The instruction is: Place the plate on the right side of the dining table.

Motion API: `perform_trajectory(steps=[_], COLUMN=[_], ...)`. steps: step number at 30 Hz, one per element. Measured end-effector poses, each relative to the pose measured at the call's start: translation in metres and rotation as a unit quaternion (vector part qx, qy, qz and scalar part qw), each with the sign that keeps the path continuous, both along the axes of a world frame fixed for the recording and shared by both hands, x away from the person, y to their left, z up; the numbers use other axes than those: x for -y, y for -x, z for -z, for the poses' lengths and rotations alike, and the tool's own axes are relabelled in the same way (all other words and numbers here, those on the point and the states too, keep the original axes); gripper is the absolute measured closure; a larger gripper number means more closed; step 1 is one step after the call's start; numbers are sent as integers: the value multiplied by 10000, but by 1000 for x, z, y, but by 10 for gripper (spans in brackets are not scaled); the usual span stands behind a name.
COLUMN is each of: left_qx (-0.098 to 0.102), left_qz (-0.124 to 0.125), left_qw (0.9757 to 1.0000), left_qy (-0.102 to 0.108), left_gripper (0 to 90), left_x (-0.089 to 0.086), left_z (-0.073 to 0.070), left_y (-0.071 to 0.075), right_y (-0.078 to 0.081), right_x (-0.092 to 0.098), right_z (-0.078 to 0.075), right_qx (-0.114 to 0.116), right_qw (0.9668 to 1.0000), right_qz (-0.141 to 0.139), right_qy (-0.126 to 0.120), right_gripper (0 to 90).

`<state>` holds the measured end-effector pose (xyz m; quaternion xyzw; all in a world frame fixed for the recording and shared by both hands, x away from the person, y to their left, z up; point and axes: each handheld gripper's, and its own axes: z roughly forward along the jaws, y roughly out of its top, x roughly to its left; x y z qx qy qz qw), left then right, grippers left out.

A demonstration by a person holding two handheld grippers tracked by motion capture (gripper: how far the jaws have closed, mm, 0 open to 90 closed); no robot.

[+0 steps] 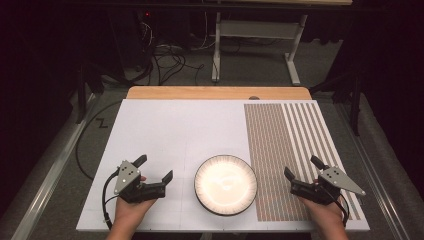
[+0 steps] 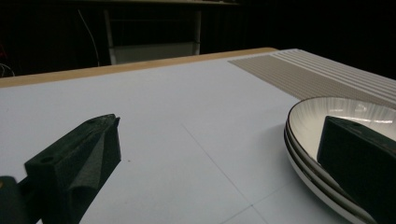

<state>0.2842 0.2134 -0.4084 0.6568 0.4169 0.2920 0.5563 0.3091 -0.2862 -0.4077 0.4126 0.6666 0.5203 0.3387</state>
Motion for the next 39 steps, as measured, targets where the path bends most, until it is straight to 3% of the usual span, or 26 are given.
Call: perform_trajectory(steps=[9, 16, 26, 29, 39], left_qx=[-83, -185, -210, -203, -180], left_qz=[26, -20, 70, 81, 86], left_qw=[9998, 9998, 9997, 9997, 9997], left_qy=[-181, -91, -105, -104, -147], left_gripper=[2, 2, 6, 6, 7], left_x=[5, 1, 3, 3, 4], left_z=[2, 4, 3, 3, 4], left_y=[-2, -4, -4, -4, -4], right_y=[-1, 0, 0, -1, -7], right_x=[-1, -4, -12, -18, -37], right_z=[0, 0, -2, -2, -6], right_qx=[-61, -103, -26, -54, -103], right_qw=[10000, 9998, 9997, 9995, 9990], right_qz=[-60, -134, -232, -296, -426], right_qy=[25, 120, 54, -47, -10], right_gripper=[21, 12, 47, 47, 51])
